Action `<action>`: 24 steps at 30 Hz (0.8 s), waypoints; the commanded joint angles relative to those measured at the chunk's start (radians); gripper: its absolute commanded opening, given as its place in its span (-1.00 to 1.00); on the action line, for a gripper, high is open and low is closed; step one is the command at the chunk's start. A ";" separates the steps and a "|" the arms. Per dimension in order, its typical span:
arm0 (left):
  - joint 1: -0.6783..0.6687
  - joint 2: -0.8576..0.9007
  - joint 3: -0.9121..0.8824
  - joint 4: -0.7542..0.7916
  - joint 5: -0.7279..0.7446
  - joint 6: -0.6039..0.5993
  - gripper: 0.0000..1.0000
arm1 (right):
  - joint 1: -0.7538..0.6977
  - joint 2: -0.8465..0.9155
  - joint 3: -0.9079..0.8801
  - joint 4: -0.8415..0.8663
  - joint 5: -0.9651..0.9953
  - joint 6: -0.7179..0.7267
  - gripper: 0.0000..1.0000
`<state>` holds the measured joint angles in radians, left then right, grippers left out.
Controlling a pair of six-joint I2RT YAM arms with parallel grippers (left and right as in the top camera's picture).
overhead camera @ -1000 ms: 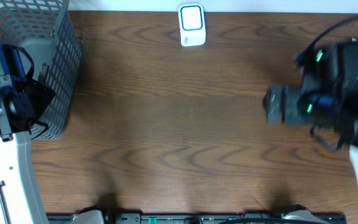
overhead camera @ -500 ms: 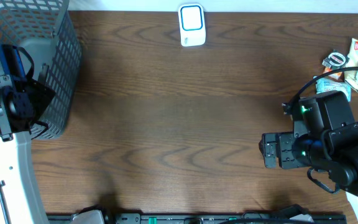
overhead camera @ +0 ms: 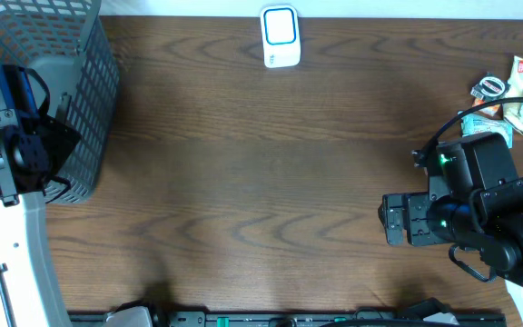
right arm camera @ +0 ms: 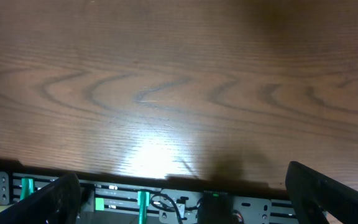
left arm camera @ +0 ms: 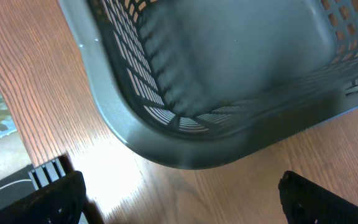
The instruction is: Scan the item barcode
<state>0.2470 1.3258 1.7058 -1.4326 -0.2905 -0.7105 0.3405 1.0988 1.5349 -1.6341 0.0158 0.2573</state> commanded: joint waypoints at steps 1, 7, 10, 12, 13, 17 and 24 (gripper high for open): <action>0.005 -0.007 -0.001 -0.002 -0.010 -0.009 0.95 | -0.007 -0.002 -0.010 0.007 0.008 -0.037 0.99; 0.005 -0.007 -0.001 -0.002 -0.010 -0.009 0.96 | -0.029 -0.071 -0.079 0.135 0.008 -0.122 0.99; 0.005 -0.007 -0.001 -0.002 -0.010 -0.009 0.96 | -0.066 -0.145 -0.183 0.252 0.007 -0.121 0.98; 0.005 -0.007 -0.001 -0.002 -0.010 -0.009 0.95 | -0.092 -0.213 -0.286 0.344 0.007 -0.122 0.99; 0.005 -0.007 -0.001 -0.002 -0.010 -0.009 0.95 | -0.105 -0.251 -0.343 0.393 0.008 -0.122 0.99; 0.005 -0.007 -0.001 -0.002 -0.010 -0.009 0.95 | -0.146 -0.420 -0.584 0.591 0.000 -0.125 0.99; 0.005 -0.007 -0.001 -0.002 -0.010 -0.009 0.95 | -0.210 -0.729 -0.978 0.919 -0.076 -0.222 0.99</action>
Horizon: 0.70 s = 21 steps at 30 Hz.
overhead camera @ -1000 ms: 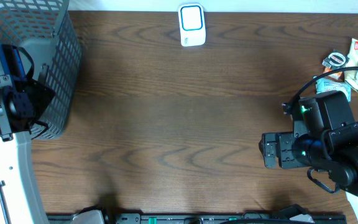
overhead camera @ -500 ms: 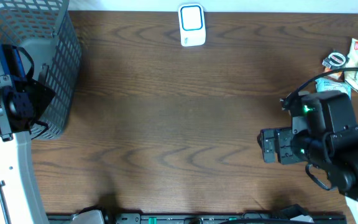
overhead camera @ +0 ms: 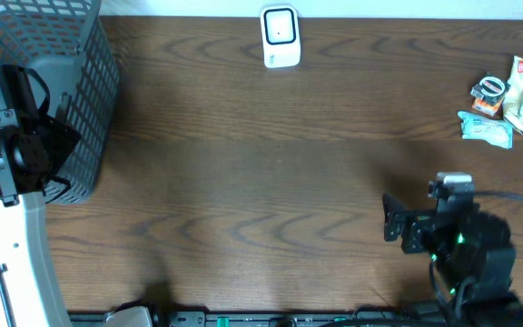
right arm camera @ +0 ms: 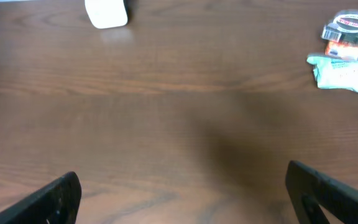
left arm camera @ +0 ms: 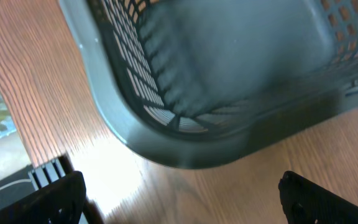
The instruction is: Scan the item barcode
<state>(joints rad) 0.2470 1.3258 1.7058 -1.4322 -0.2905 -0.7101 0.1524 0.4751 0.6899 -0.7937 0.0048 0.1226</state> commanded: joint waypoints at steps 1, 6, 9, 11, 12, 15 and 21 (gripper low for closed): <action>0.005 -0.007 -0.001 -0.003 -0.010 -0.009 0.95 | -0.022 -0.139 -0.183 0.130 -0.089 -0.109 0.99; 0.005 -0.007 -0.001 -0.003 -0.010 -0.009 0.95 | -0.042 -0.270 -0.386 0.363 -0.148 -0.120 0.98; 0.005 -0.007 -0.001 -0.003 -0.010 -0.009 0.95 | -0.057 -0.322 -0.488 0.517 -0.169 -0.121 0.99; 0.005 -0.007 -0.001 -0.003 -0.010 -0.009 0.95 | -0.062 -0.344 -0.546 0.615 -0.169 -0.121 0.99; 0.005 -0.007 -0.001 -0.003 -0.010 -0.009 0.95 | -0.062 -0.354 -0.571 0.659 -0.169 -0.121 0.99; 0.005 -0.007 -0.001 -0.003 -0.010 -0.010 0.95 | -0.062 -0.385 -0.628 0.743 -0.166 -0.121 0.99; 0.005 -0.007 -0.001 -0.003 -0.010 -0.009 0.95 | -0.066 -0.436 -0.675 0.783 -0.161 -0.121 0.99</action>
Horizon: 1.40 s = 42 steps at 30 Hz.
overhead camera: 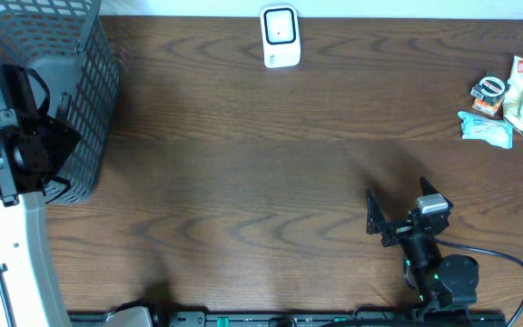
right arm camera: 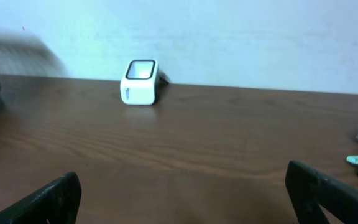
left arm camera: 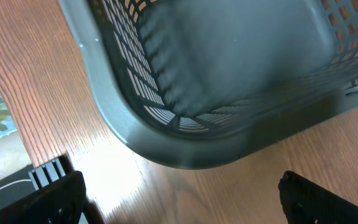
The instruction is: Scan the item barcode
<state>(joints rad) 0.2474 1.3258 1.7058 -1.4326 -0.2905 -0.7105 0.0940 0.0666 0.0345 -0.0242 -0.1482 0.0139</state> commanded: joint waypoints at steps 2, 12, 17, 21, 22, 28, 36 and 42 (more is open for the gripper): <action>0.005 -0.007 -0.001 -0.002 -0.010 -0.009 0.95 | -0.020 -0.056 -0.030 0.006 -0.008 -0.012 0.98; 0.005 -0.007 -0.001 -0.002 -0.010 -0.009 0.95 | -0.042 -0.062 -0.029 0.016 0.110 -0.012 0.98; 0.005 -0.007 -0.001 -0.002 -0.010 -0.009 0.95 | -0.068 -0.060 -0.029 -0.049 0.098 -0.004 0.99; 0.005 -0.007 -0.001 -0.002 -0.010 -0.009 0.95 | -0.074 -0.061 -0.029 -0.050 0.097 -0.034 0.98; 0.005 -0.007 -0.001 -0.002 -0.010 -0.009 0.95 | -0.073 -0.061 -0.029 -0.050 0.098 -0.047 0.99; 0.005 -0.007 -0.001 -0.002 -0.010 -0.009 0.95 | -0.073 -0.061 -0.029 -0.053 0.111 -0.048 0.99; 0.005 -0.007 -0.001 -0.002 -0.010 -0.009 0.96 | -0.053 -0.062 -0.029 -0.053 0.115 -0.044 0.98; 0.005 -0.007 -0.001 -0.002 -0.010 -0.009 0.95 | -0.043 -0.062 -0.029 -0.054 0.131 -0.005 0.99</action>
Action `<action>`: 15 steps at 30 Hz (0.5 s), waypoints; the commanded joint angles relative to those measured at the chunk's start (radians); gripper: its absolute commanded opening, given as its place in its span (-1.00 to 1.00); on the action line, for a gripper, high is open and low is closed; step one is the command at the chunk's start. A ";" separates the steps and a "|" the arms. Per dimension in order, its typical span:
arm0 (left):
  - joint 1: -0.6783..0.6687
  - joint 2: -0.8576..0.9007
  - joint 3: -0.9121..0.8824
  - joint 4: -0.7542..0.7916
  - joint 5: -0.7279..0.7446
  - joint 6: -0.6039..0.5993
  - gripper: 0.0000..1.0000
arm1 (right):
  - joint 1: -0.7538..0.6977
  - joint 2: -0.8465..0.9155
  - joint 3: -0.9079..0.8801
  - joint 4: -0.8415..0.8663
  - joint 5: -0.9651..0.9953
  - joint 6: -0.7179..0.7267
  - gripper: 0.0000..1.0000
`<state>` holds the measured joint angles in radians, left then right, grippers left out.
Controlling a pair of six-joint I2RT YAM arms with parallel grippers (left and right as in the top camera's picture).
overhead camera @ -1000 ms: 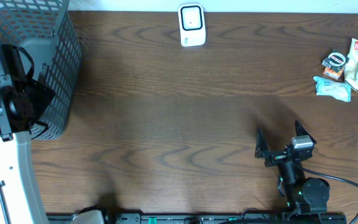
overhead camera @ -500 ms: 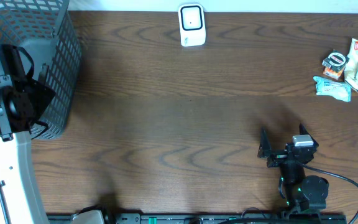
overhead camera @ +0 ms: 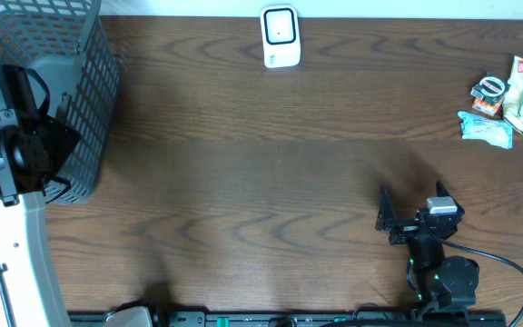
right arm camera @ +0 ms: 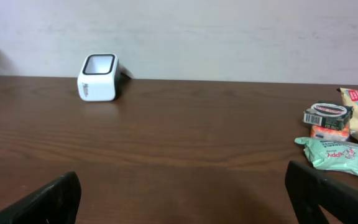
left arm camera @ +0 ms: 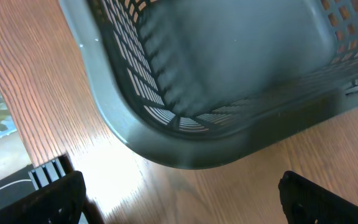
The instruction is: Scan the item barcode
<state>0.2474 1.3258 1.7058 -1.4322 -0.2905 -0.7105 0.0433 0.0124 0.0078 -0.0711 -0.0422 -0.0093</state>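
The white barcode scanner (overhead camera: 280, 36) stands at the table's far edge, its window facing forward; the right wrist view shows the scanner (right arm camera: 98, 77) at the left. The items lie at the far right: a small barcoded roll (right arm camera: 327, 114) on an orange box, a teal packet (right arm camera: 334, 152) and a snack bag. My right gripper (overhead camera: 413, 198) sits low near the front edge, open and holding nothing, and faces the far side; the right gripper (right arm camera: 182, 193) is well short of the items. My left gripper (left arm camera: 182, 199) is open and holds nothing, beside the basket's corner.
A grey mesh basket (overhead camera: 62, 82) stands at the far left, and the basket wall (left arm camera: 166, 93) fills most of the left wrist view. The left arm (overhead camera: 3, 145) rests against the basket. A black rail (overhead camera: 289, 318) runs along the front edge.
My right gripper has shifted and turned a little to the right. In its wrist view the scanner now sits further left and the pile of items shows at the right. The left arm has not moved.
At first my right gripper pointed down at the table near the front edge, the arm reaching over the right side. Then the arm was drawn back and the wrist tilted up. After that it sat low, facing the scanner, and now faces further right. The left arm stayed still.
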 commanded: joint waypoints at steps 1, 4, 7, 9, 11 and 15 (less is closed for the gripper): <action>0.005 -0.007 -0.001 -0.003 -0.010 -0.009 0.95 | 0.007 -0.008 -0.002 -0.008 0.025 0.031 0.99; 0.005 -0.007 -0.001 -0.003 -0.010 -0.009 0.96 | -0.006 -0.008 -0.002 -0.008 0.025 0.068 0.99; 0.005 -0.007 -0.001 -0.003 -0.010 -0.009 0.95 | -0.016 -0.008 -0.002 -0.008 0.024 0.068 0.99; 0.005 -0.007 -0.001 -0.003 -0.010 -0.009 0.96 | -0.018 -0.008 -0.002 -0.008 0.024 0.056 0.99; 0.005 -0.007 -0.001 -0.003 -0.010 -0.009 0.95 | -0.018 -0.008 -0.002 -0.008 0.025 0.037 0.98; 0.005 -0.007 -0.001 -0.003 -0.010 -0.009 0.96 | -0.018 -0.008 -0.002 -0.008 0.025 0.018 0.98</action>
<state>0.2474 1.3258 1.7058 -1.4326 -0.2905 -0.7105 0.0338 0.0120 0.0078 -0.0715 -0.0284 0.0319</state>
